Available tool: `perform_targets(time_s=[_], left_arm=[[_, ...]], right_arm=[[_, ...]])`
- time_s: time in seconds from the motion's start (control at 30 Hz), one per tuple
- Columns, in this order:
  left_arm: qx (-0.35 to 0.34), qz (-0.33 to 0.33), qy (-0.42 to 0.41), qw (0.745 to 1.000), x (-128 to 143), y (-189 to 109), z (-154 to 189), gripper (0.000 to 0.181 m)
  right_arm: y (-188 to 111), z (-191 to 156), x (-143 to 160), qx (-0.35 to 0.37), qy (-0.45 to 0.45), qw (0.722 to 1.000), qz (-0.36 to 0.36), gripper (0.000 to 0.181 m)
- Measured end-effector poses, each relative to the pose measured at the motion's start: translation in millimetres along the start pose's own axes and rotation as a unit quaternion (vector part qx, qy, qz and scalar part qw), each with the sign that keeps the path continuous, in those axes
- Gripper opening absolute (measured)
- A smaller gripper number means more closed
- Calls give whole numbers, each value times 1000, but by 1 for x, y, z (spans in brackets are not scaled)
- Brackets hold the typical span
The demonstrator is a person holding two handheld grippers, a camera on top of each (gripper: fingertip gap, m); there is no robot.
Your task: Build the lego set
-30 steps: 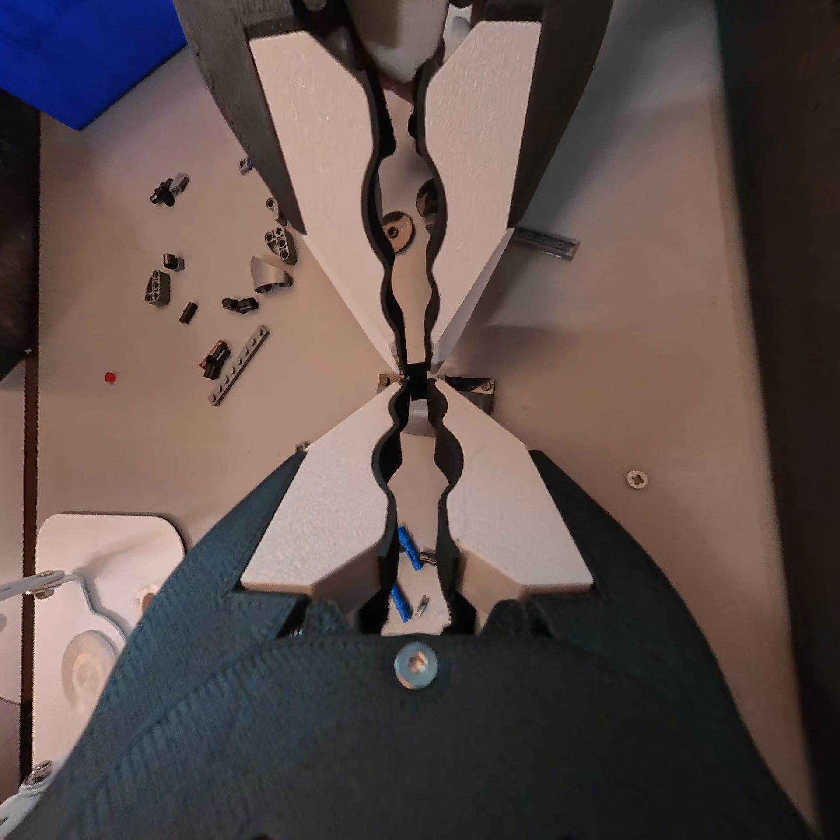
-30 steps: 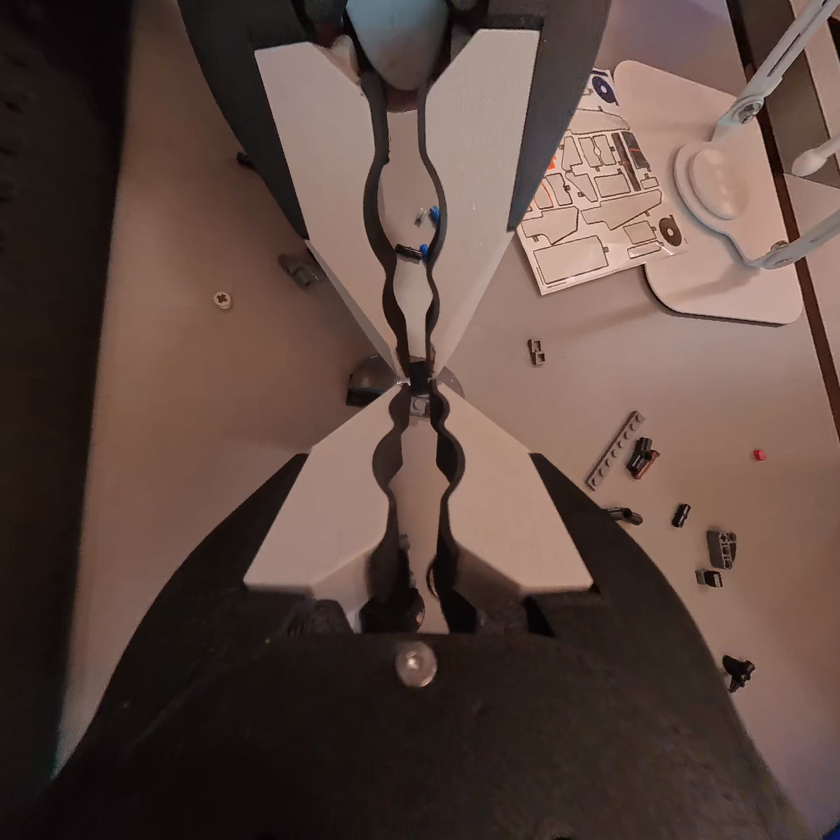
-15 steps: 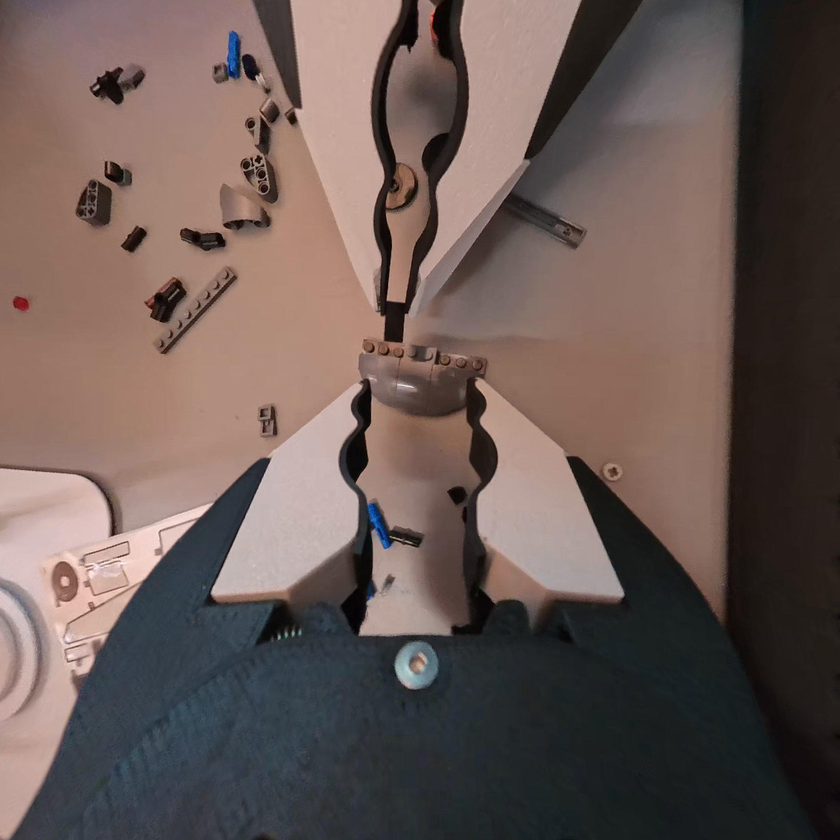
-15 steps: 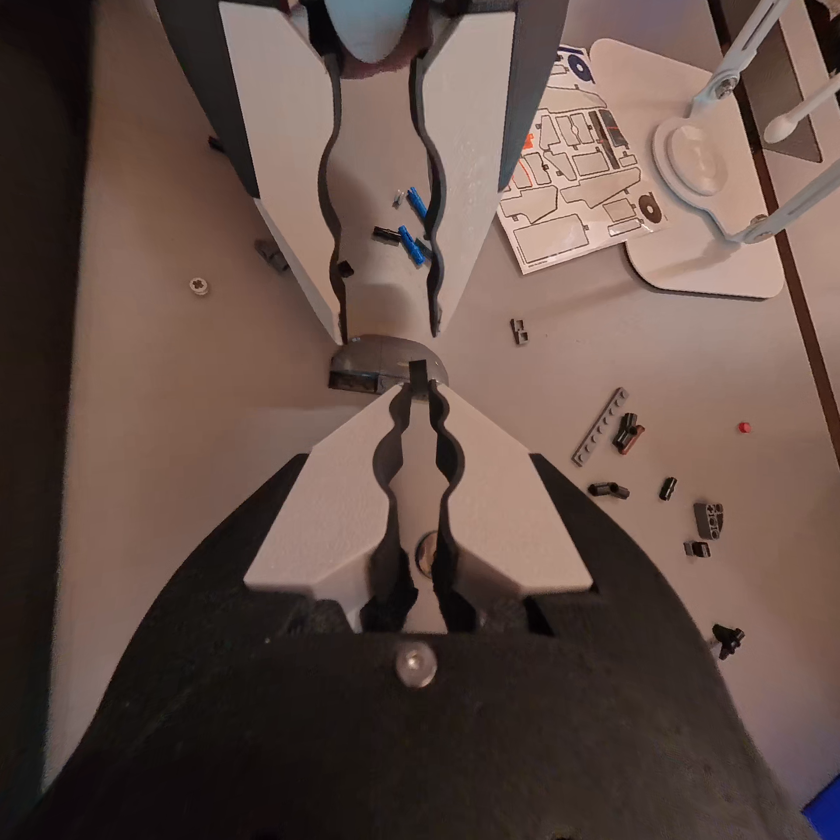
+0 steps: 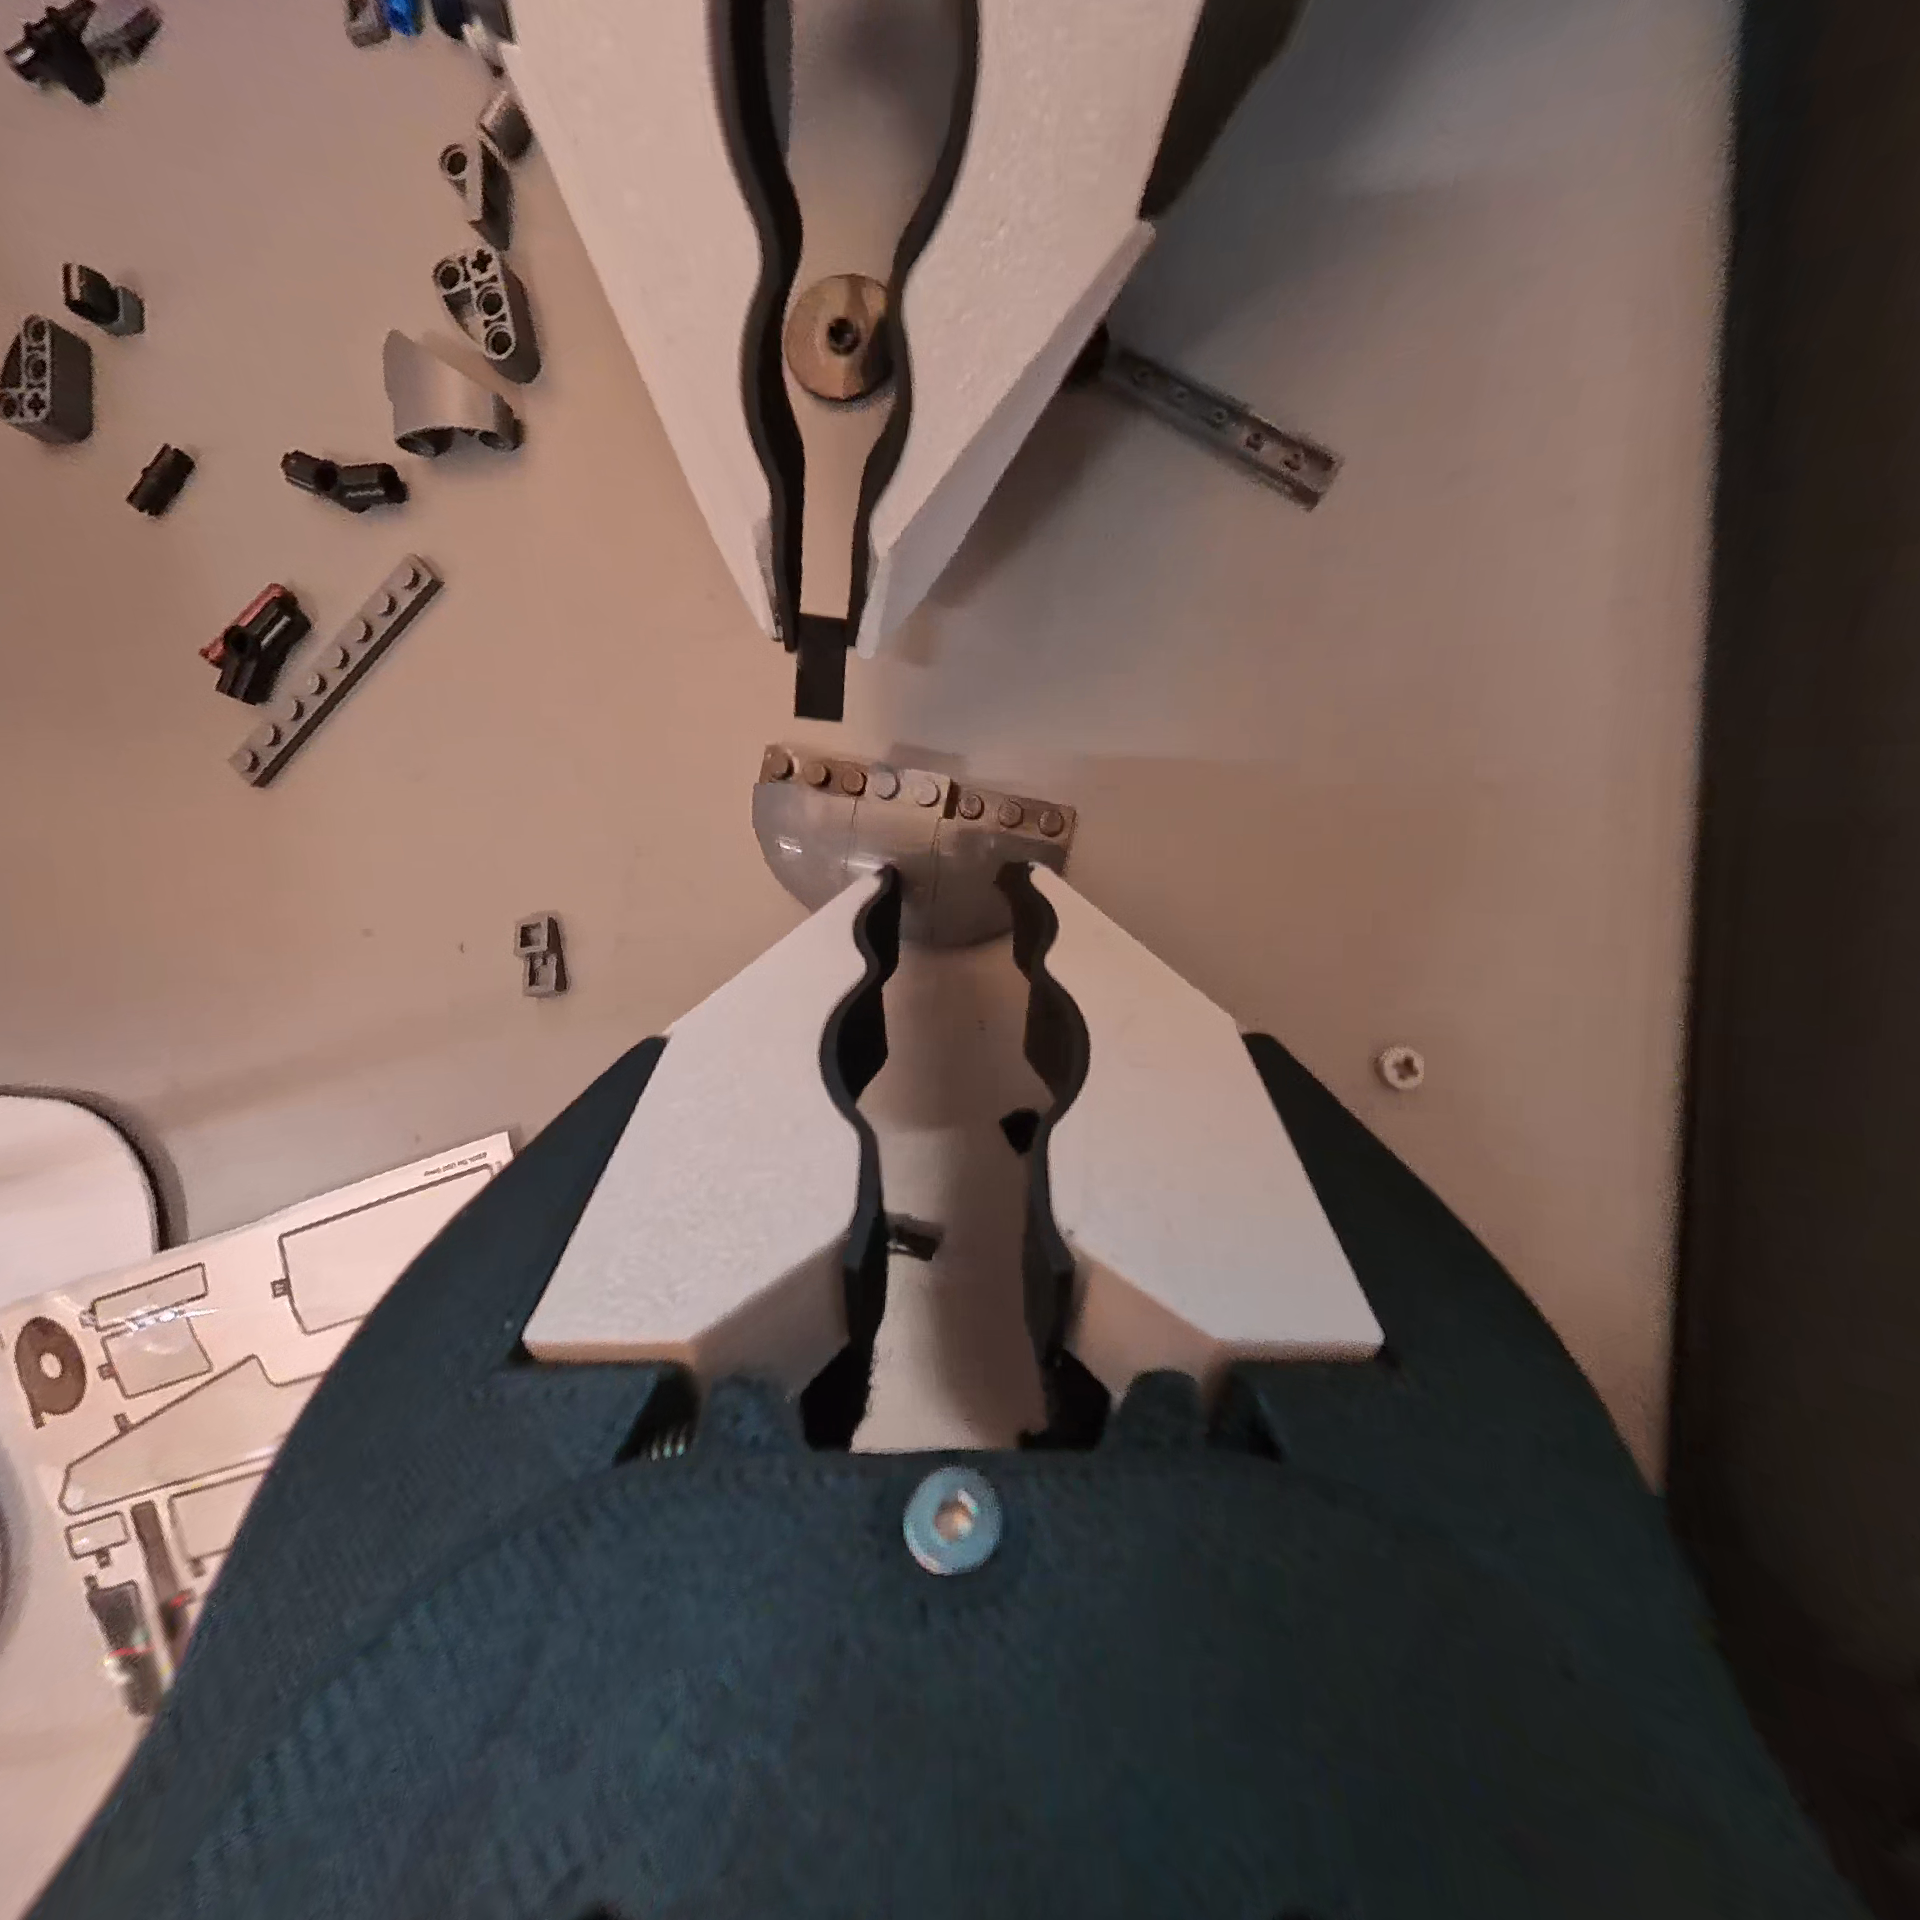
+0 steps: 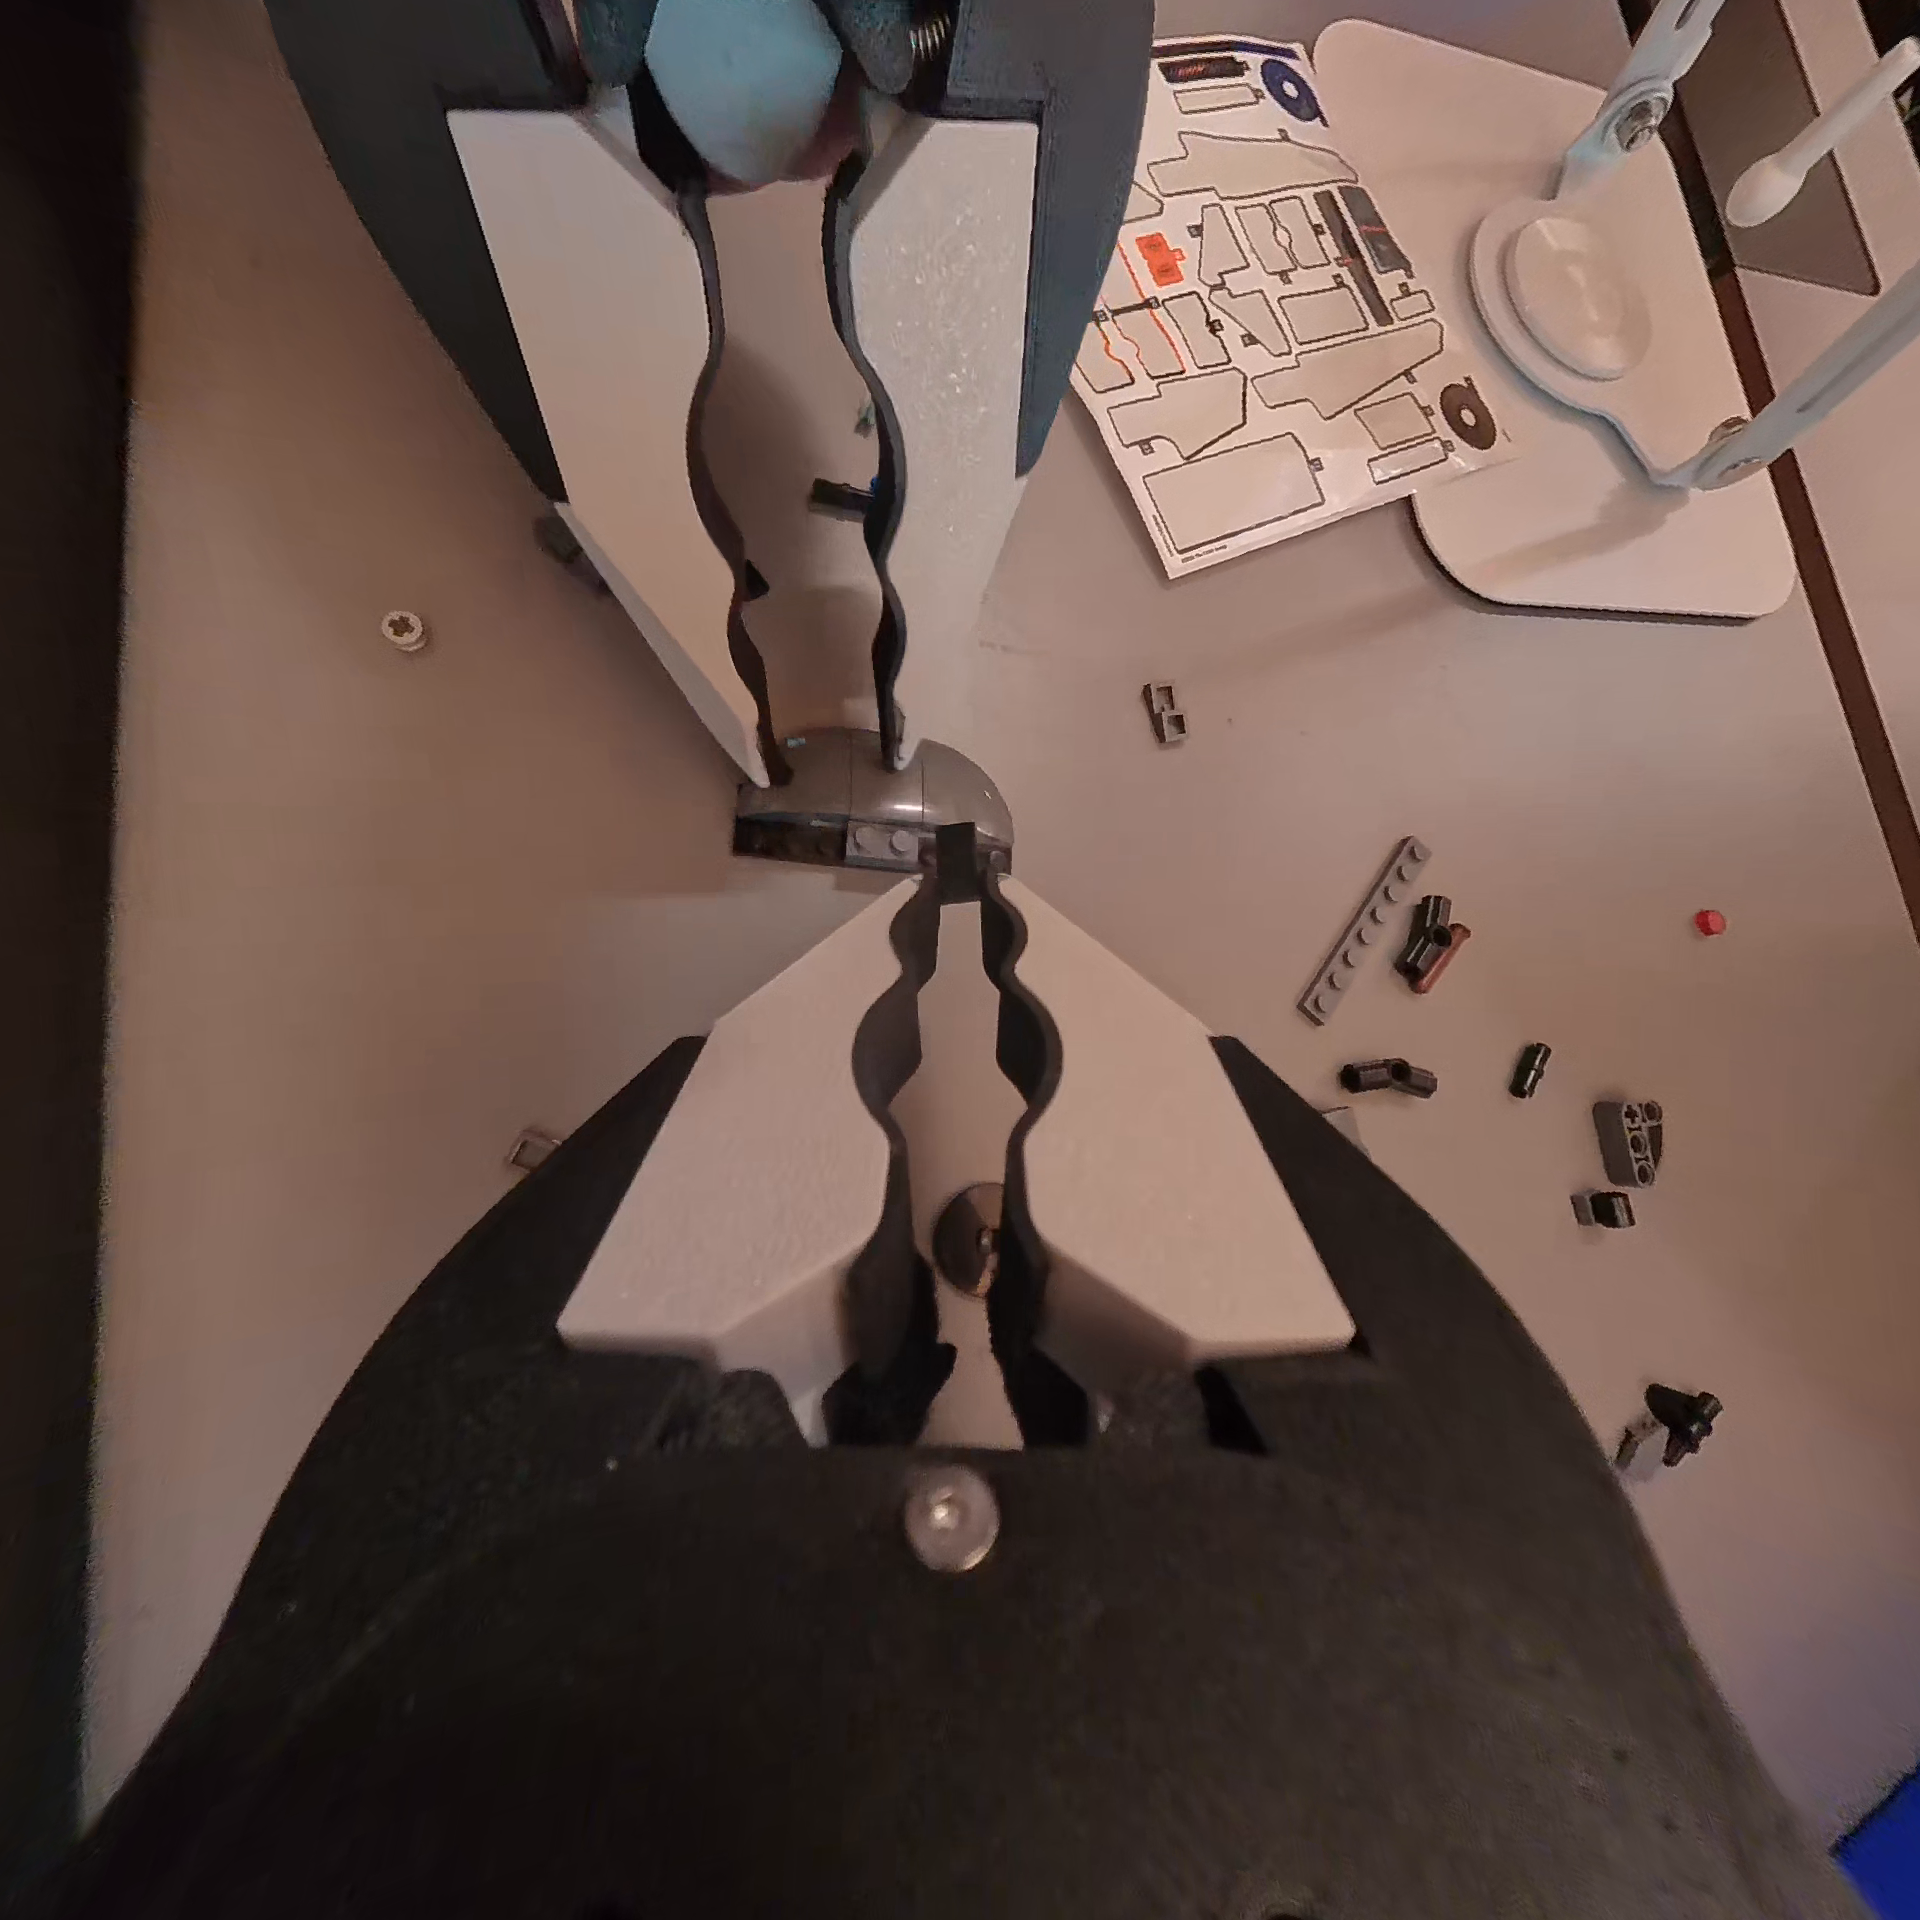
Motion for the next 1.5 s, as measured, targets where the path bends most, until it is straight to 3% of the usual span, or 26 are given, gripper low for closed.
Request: perform_targets(time_s=[0.13,0.47,0.87,1.5], left_arm=[[-9,-12,51,999,11,-7,-3,18],[-2,-34,4,999,27,-10,-15,34],[39,-23,-57,997,22,-3,-15,54],[58,4,-19,998,14,3,-11,54]], right_arm=[[2,-2,0,-5,-3,1000,-2,6],[4,-2,1,-10,-2,1000,1,6],[9,-7,3,-29,-3,1000,-11,6],[31,-27,-9,-85,-35,996,-23,6]])
Point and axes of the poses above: each gripper's, where its closed fingertips meet, y out along the fingers, x out of its underside, z = x × y across the jaws, the point moved 6 cm from there along -y, back along the fingers, and after that the axes turned 13 degrees about -y, right-handed, at the moved point
